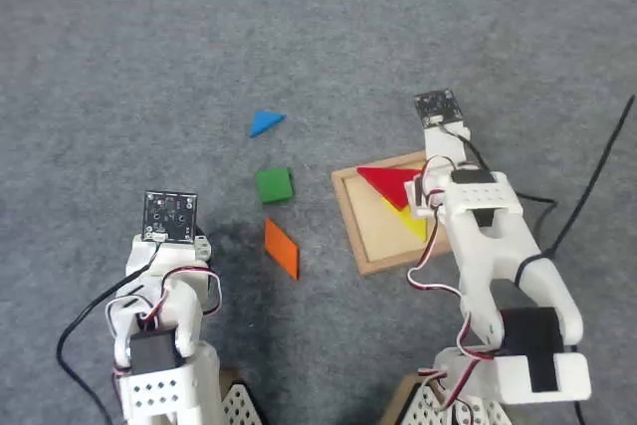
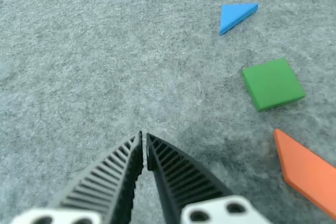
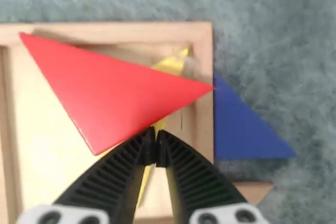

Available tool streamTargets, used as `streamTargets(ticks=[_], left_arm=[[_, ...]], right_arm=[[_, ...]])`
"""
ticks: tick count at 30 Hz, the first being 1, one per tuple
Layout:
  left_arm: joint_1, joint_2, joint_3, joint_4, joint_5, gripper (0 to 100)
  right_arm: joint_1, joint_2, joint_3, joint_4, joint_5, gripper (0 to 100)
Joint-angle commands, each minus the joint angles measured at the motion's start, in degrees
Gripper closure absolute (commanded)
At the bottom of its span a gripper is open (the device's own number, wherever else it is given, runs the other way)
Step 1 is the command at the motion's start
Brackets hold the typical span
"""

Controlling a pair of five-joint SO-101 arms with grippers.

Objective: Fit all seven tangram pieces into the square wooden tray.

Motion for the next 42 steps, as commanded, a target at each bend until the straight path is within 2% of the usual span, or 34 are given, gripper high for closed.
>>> streamTargets(ticks=[1, 4, 14, 23, 29, 34, 42], left_arm=[[0.44, -0.79, -0.48, 0.09, -0.18, 98], [0.44, -0.79, -0.48, 0.09, -0.18, 98], [0.44, -0.79, -0.48, 0.09, -0.18, 98], [0.44, -0.79, -0.48, 0.18, -0.18, 98], [0.44, -0.79, -0.48, 0.26, -0.18, 98], [0.44, -0.79, -0.48, 0.26, -0.18, 98], [0.44, -0.79, -0.48, 0.18, -0.18, 98]], right_arm=[[-0.04, 0.04, -3.69, -0.75, 0.97, 99.0], [0.4, -0.31, -3.25, 1.1, 0.97, 99.0], [-7.52, 0.04, -3.52, 1.1, 1.32, 99.0], [-0.84, 0.13, -1.32, 1.27, 1.41, 99.0], [3.74, 4.7, -2.64, 1.8, 4.31, 99.0], [4.26, 4.53, -4.75, 3.47, 3.87, 99.0], [3.03, -8.66, -3.16, 5.23, 0.35, 99.1]])
